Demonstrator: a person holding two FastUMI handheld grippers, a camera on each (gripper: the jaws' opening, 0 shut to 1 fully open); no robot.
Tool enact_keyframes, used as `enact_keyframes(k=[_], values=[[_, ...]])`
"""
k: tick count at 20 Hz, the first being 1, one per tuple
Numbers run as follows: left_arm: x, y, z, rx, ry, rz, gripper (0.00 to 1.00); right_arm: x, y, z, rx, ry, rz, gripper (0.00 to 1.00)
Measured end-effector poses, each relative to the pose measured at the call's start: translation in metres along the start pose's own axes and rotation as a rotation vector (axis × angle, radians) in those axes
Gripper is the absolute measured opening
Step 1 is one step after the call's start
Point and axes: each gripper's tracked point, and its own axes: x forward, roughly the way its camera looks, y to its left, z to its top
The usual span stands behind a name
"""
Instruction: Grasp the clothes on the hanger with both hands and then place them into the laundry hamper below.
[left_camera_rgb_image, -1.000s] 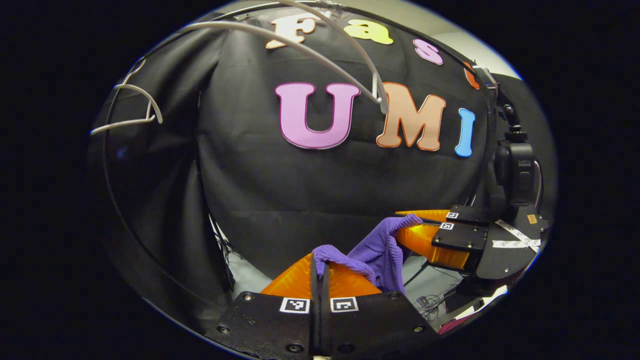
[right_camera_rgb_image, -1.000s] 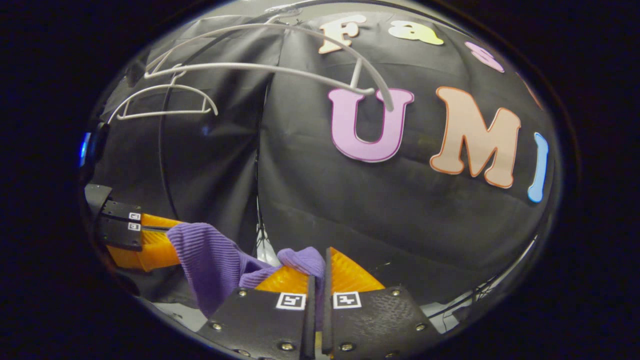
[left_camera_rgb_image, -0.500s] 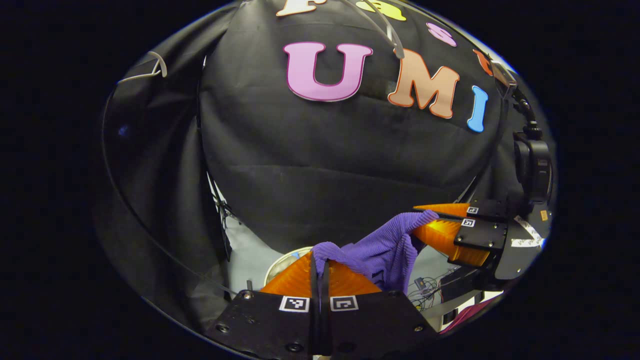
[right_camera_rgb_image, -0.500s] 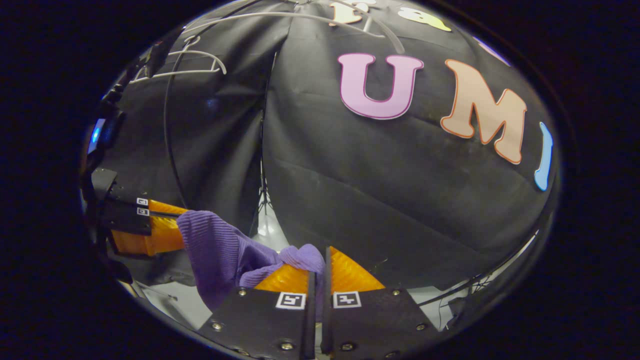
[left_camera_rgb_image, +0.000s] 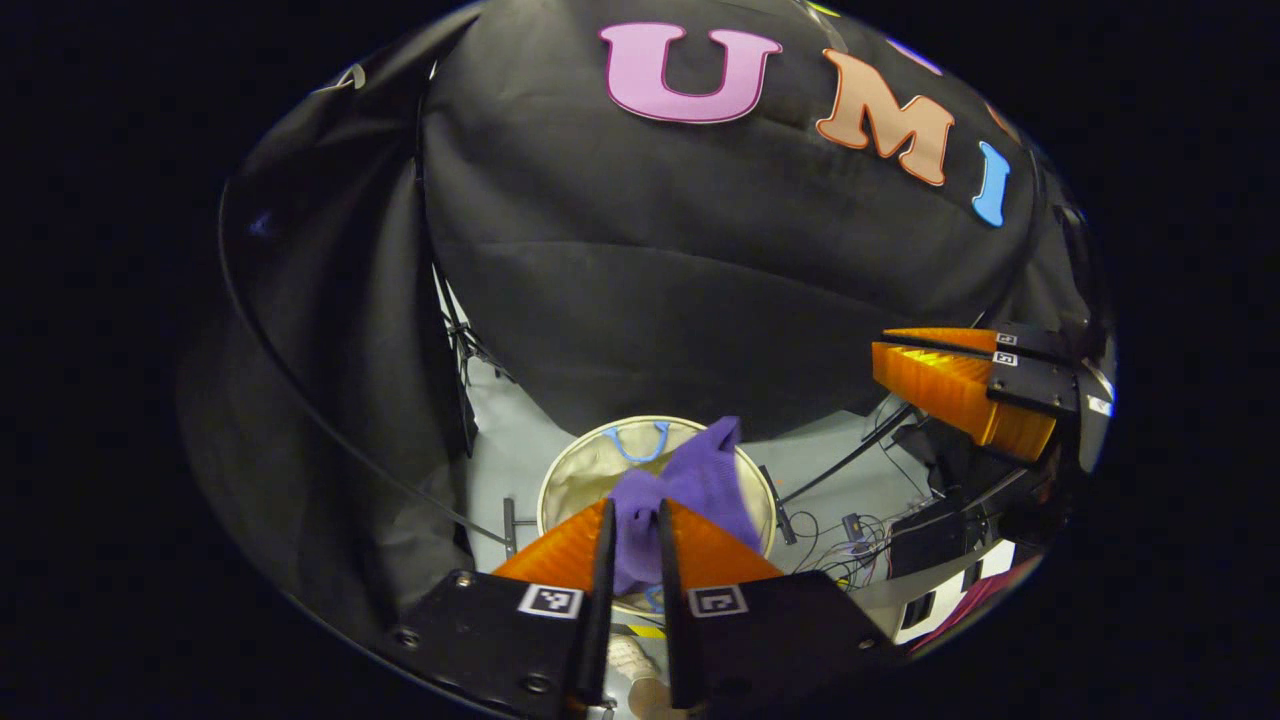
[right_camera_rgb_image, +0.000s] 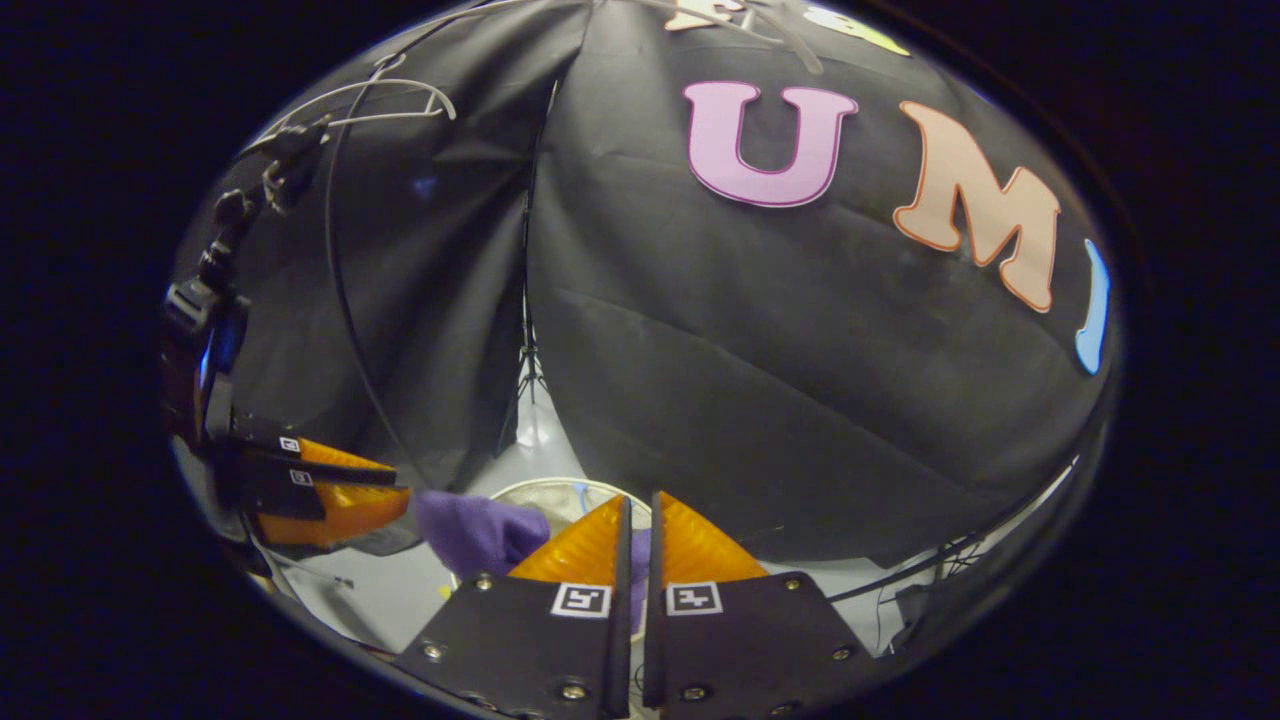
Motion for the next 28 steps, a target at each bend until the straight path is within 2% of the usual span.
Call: enact_keyframes(k=[1, 6, 10, 17, 18, 19, 22, 24, 28], values=[[0.001, -0.002, 0.001, 0.000, -0.002, 0.000, 0.30, -0.001, 0.000, 0.001, 0.001, -0.001, 0.001, 0.06], [-0.005, -0.004, 0.019, 0.000, -0.056, -0.002, 0.29, -0.007, -0.003, 0.009, 0.031, -0.020, -0.015, 0.06], [-0.033, -0.023, 0.070, 0.052, -0.177, -0.012, 0.29, -0.029, -0.017, 0.037, 0.089, -0.089, -0.057, 0.06], [-0.091, -0.084, 0.178, 0.124, -0.456, -0.068, 0.29, -0.103, -0.081, 0.118, 0.120, -0.312, -0.198, 0.06], [-0.100, -0.091, 0.193, 0.130, -0.496, -0.074, 0.21, -0.118, -0.089, 0.130, 0.123, -0.345, -0.219, 0.06], [-0.109, -0.101, 0.207, 0.135, -0.535, -0.083, 0.29, -0.130, -0.099, 0.143, 0.125, -0.378, -0.243, 0.06], [-0.139, -0.126, 0.240, 0.161, -0.630, -0.116, 0.29, -0.172, -0.122, 0.175, 0.135, -0.476, -0.308, 0.06], [-0.158, -0.141, 0.263, 0.173, -0.688, -0.139, 0.21, -0.199, -0.133, 0.195, 0.142, -0.539, -0.337, 0.07], [-0.194, -0.169, 0.301, 0.189, -0.783, -0.167, 0.28, -0.244, -0.155, 0.222, 0.146, -0.624, -0.380, 0.10]])
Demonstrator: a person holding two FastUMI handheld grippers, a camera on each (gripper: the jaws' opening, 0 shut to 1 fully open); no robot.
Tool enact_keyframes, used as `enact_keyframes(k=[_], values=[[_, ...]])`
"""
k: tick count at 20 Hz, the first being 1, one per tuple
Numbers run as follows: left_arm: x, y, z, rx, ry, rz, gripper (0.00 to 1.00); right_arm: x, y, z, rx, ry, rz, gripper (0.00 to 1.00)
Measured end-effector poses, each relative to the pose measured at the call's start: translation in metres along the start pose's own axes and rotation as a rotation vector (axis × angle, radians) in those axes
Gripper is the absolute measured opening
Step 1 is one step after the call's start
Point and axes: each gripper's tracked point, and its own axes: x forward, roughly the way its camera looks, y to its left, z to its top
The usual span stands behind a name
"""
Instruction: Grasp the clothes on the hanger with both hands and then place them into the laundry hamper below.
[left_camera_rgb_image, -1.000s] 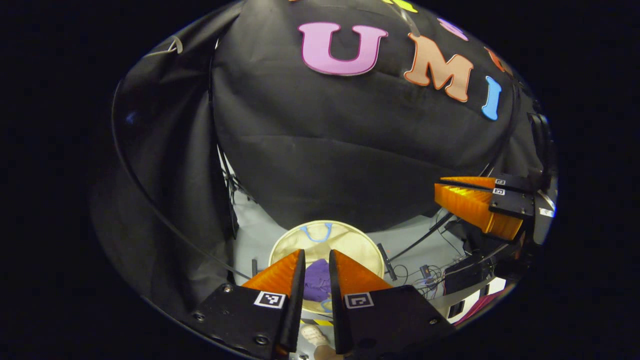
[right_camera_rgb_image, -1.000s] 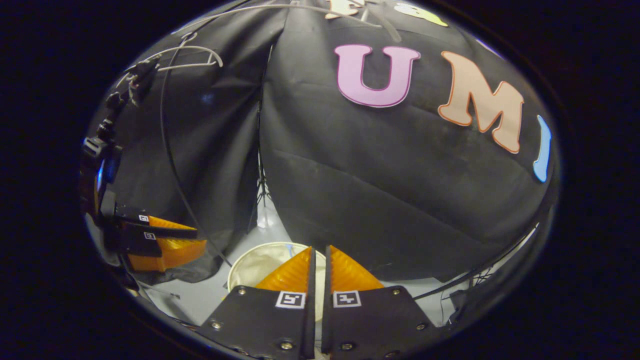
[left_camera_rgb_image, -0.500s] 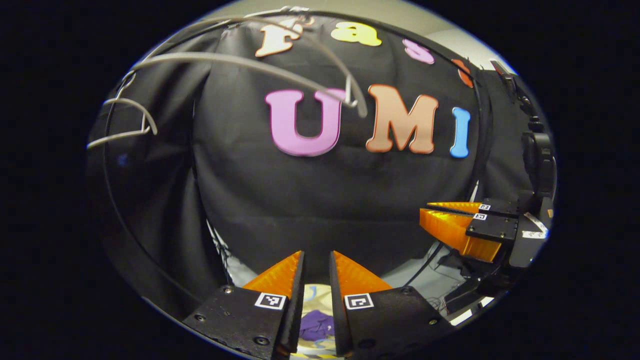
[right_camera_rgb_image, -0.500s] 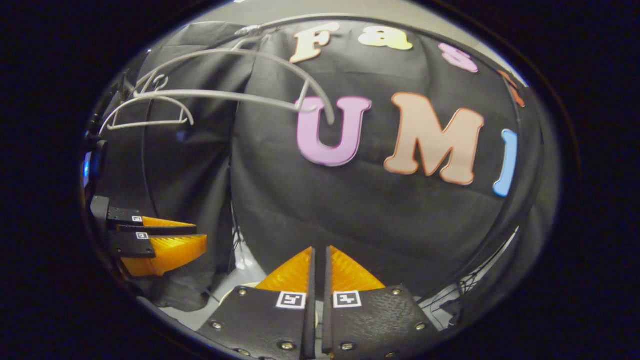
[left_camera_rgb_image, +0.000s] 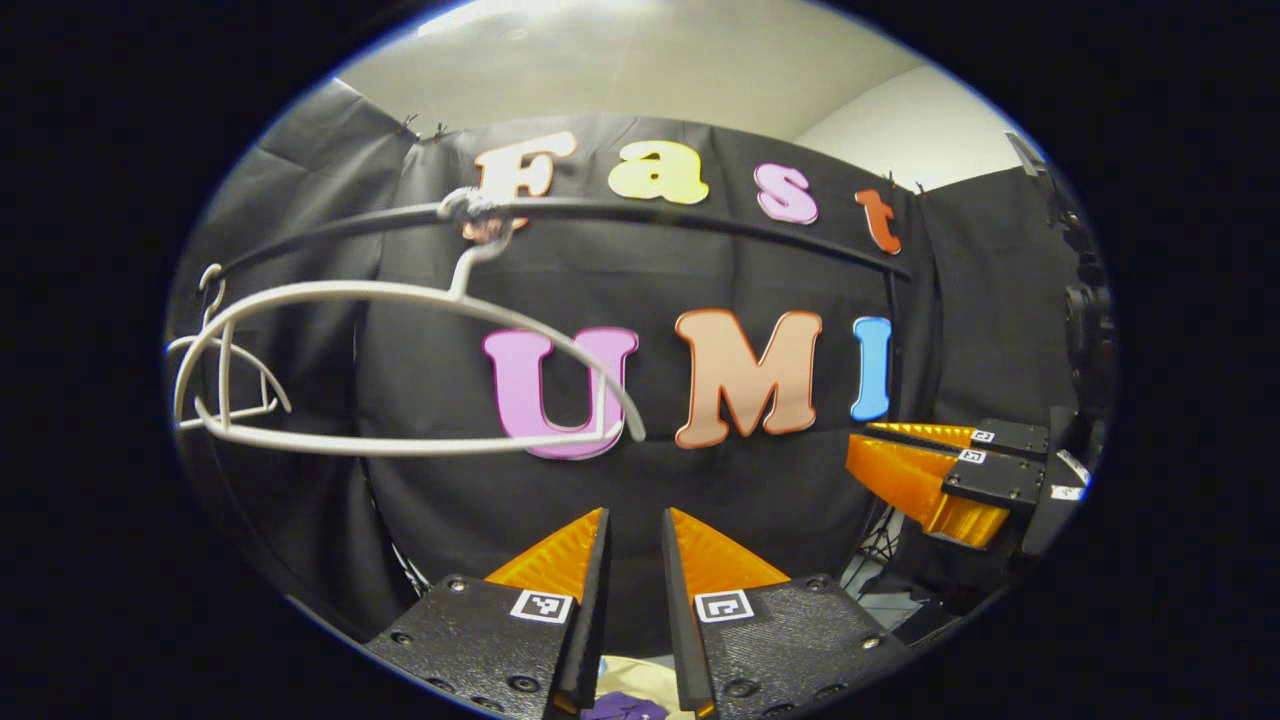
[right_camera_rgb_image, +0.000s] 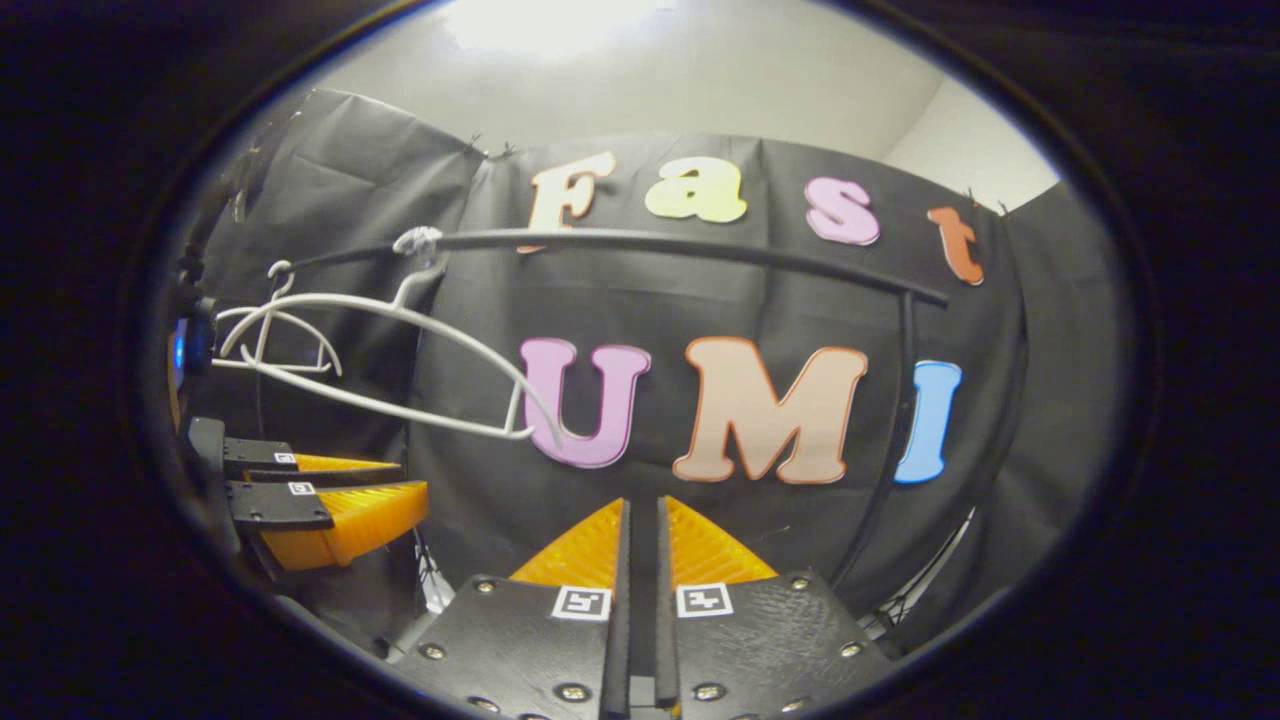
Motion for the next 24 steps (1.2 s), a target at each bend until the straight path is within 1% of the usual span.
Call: enact_keyframes(k=[1, 2, 3, 5, 6, 7, 9, 12, 13, 14, 15, 16, 17, 18, 24], values=[[0.001, -0.005, 0.010, -0.004, -0.013, -0.011, 0.31, -0.007, -0.005, 0.010, 0.000, -0.014, -0.005, 0.08], [0.001, -0.013, 0.020, -0.012, -0.029, -0.024, 0.31, -0.011, -0.011, 0.016, -0.003, -0.027, -0.010, 0.15], [-0.001, -0.019, 0.028, -0.016, -0.039, -0.033, 0.35, -0.015, -0.017, 0.021, -0.010, -0.039, -0.017, 0.15], [-0.001, -0.029, 0.040, 0.002, -0.055, -0.048, 0.39, -0.021, -0.027, 0.028, -0.003, -0.051, -0.025, 0.27], [-0.001, -0.035, 0.044, 0.013, -0.063, -0.057, 0.47, -0.025, -0.033, 0.030, 0.008, -0.054, -0.027, 0.42], [-0.001, -0.040, 0.049, 0.020, -0.072, -0.065, 0.54, -0.028, -0.039, 0.034, 0.013, -0.063, -0.034, 0.45], [-0.002, -0.053, 0.057, 0.018, -0.083, -0.092, 0.70, -0.033, -0.055, 0.041, 0.004, -0.084, -0.058, 0.61], [-0.001, -0.073, 0.069, 0.015, -0.102, -0.114, 0.96, -0.045, -0.071, 0.048, 0.003, -0.096, -0.083, 0.83], [0.000, -0.079, 0.072, 0.017, -0.110, -0.118, 0.99, -0.049, -0.080, 0.051, 0.001, -0.104, -0.092, 0.81], [0.000, -0.084, 0.074, 0.018, -0.114, -0.122, 0.99, -0.055, -0.087, 0.053, 0.001, -0.109, -0.101, 0.95], [-0.002, -0.089, 0.075, 0.021, -0.118, -0.128, 0.97, -0.056, -0.093, 0.054, 0.004, -0.108, -0.108, 0.98], [-0.003, -0.094, 0.077, 0.022, -0.121, -0.132, 0.99, -0.058, -0.098, 0.054, 0.009, -0.109, -0.113, 0.98], [-0.005, -0.098, 0.080, 0.022, -0.128, -0.134, 0.97, -0.061, -0.103, 0.056, 0.009, -0.112, -0.118, 0.98], [-0.006, -0.102, 0.081, 0.024, -0.129, -0.135, 0.99, -0.065, -0.109, 0.056, 0.003, -0.115, -0.126, 0.98], [-0.013, -0.127, 0.083, 0.030, -0.131, -0.131, 0.99, -0.080, -0.130, 0.058, -0.014, -0.126, -0.128, 0.98]])
